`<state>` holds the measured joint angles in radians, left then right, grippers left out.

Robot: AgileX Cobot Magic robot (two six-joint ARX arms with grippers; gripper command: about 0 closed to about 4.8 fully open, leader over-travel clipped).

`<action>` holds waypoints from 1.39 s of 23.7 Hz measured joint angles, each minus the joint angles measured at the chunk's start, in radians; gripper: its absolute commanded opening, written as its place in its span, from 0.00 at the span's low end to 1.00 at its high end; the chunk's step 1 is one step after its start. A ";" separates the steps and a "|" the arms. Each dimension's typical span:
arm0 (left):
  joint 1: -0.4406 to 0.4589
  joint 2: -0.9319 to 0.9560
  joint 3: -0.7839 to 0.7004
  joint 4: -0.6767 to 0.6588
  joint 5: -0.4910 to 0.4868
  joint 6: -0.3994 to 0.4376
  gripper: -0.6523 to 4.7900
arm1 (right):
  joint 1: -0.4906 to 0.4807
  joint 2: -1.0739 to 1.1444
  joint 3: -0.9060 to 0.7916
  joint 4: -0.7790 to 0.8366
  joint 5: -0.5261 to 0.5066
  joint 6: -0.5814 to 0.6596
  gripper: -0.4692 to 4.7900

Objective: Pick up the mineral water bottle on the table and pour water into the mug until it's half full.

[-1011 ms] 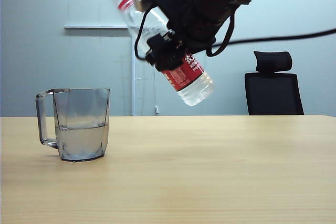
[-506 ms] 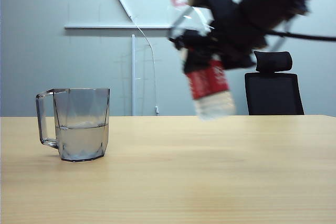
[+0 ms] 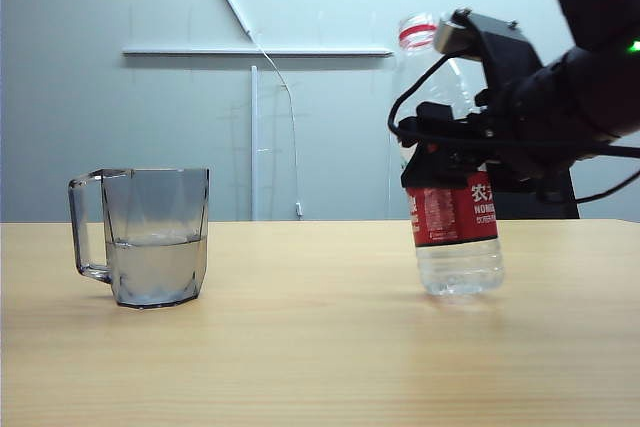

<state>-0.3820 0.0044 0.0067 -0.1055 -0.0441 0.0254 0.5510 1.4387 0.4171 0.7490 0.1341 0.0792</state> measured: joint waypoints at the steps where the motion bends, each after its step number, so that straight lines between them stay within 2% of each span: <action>1: 0.000 0.000 0.000 0.000 0.000 0.000 0.12 | 0.000 0.000 -0.012 0.029 0.004 0.000 0.75; 9: 0.000 0.000 0.000 0.000 0.000 0.000 0.12 | -0.005 0.004 -0.037 0.054 0.023 0.006 0.75; 13: 0.000 0.000 0.000 0.000 0.000 0.000 0.12 | -0.005 0.003 -0.040 0.057 0.023 0.006 0.93; 17: 0.000 0.000 0.000 0.000 0.000 0.000 0.12 | -0.005 0.000 -0.074 0.077 0.022 0.006 0.93; 18: 0.000 0.000 0.000 0.000 0.000 0.000 0.12 | -0.005 -0.001 -0.085 0.076 0.022 0.007 1.00; 33: 0.005 0.000 0.000 0.000 0.000 0.000 0.12 | -0.004 -0.180 -0.201 0.081 0.000 0.080 1.00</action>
<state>-0.3771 0.0044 0.0067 -0.1055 -0.0441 0.0254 0.5472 1.2591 0.2161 0.8303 0.1337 0.1593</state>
